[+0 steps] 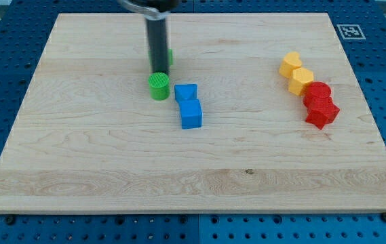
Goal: Move the green star to the top left
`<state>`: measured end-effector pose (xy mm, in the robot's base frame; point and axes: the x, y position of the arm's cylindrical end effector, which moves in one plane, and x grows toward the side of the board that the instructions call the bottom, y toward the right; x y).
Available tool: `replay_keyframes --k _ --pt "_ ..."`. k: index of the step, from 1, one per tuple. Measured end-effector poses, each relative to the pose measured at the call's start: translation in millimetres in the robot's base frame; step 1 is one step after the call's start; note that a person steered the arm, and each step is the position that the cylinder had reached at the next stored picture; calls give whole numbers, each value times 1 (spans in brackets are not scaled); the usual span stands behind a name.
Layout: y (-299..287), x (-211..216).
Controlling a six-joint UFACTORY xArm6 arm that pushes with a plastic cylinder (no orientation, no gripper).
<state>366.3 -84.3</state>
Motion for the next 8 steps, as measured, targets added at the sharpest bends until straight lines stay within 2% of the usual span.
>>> replay_keyframes --k 1,2,4,5,6,8 --pt "-16 -51" --pt "-1 -58" --pt "86 -34" --pt "134 -37" --pt "131 -68" --pt "6 -71"
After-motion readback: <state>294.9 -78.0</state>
